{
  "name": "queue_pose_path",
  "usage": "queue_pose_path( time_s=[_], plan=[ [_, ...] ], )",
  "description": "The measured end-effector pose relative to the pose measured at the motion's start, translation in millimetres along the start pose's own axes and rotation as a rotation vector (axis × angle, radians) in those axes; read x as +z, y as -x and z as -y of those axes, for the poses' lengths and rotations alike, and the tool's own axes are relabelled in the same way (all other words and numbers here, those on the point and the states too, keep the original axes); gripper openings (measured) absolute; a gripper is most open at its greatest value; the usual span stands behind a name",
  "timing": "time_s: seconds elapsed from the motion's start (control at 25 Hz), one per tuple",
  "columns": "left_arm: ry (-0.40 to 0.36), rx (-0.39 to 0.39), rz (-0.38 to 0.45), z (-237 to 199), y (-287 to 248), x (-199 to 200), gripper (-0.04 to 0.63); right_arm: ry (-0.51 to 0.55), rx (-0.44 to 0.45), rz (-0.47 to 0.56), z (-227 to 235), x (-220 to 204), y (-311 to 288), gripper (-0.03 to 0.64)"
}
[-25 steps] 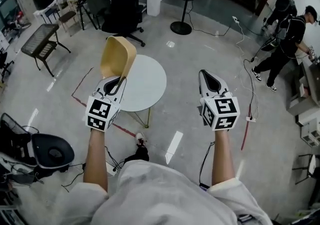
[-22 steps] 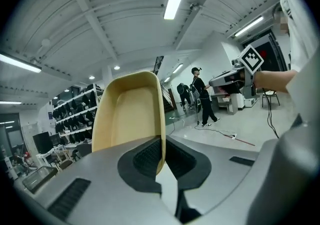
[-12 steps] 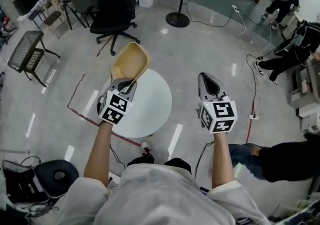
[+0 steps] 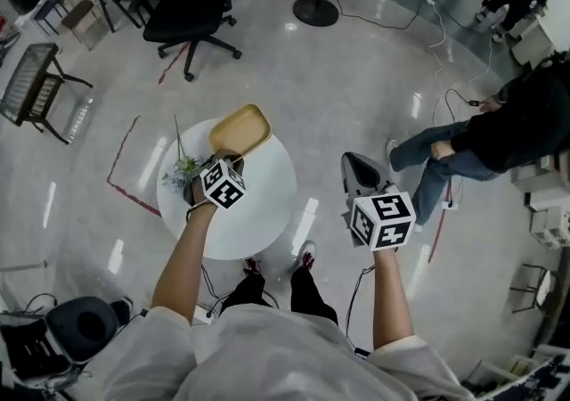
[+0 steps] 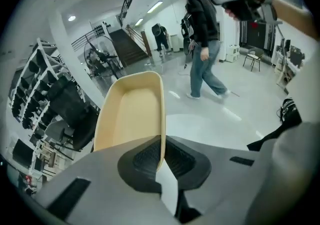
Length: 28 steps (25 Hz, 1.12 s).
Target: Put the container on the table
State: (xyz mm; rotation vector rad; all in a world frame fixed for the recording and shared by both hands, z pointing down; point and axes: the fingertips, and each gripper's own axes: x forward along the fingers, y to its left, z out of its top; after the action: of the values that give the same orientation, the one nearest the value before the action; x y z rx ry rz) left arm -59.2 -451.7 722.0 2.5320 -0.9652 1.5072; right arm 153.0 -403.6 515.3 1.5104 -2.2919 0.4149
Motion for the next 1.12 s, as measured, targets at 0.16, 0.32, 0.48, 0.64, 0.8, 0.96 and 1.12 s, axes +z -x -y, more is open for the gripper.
queue_pose_path(
  time_s=[0.16,0.32,0.48,0.64,0.8,0.96,1.12],
  plan=[
    [-0.002,-0.036,-0.089,14.0,-61.1,-26.6,0.024,0.075,-0.018,-0.052,18.6,-19.1,-18.1,0.014],
    [0.027,-0.116,-0.153,38.0,-106.9,-44.6,0.025,0.120,-0.041,-0.082,36.8,-41.6,-23.9,0.014],
    [-0.012,-0.147,-0.204,48.6,-134.9,-54.2,0.025,0.120,-0.059,-0.121,52.0,-60.8,-28.3,0.015],
    [-0.051,-0.165,-0.235,53.7,-148.8,-56.1,0.046,0.083,-0.057,-0.131,59.4,-69.1,-34.3,0.015],
    [-0.007,-0.178,-0.221,46.6,-138.9,-49.5,0.106,0.100,-0.054,-0.118,63.4,-57.8,-39.5,0.015],
    [0.097,-0.174,-0.139,25.3,-89.6,-27.7,0.110,0.149,-0.047,-0.076,59.8,-16.8,-36.5,0.015],
    [0.222,-0.046,0.015,-23.3,-13.5,4.3,0.067,0.230,-0.039,-0.010,49.0,39.0,-28.2,0.015]
  ],
)
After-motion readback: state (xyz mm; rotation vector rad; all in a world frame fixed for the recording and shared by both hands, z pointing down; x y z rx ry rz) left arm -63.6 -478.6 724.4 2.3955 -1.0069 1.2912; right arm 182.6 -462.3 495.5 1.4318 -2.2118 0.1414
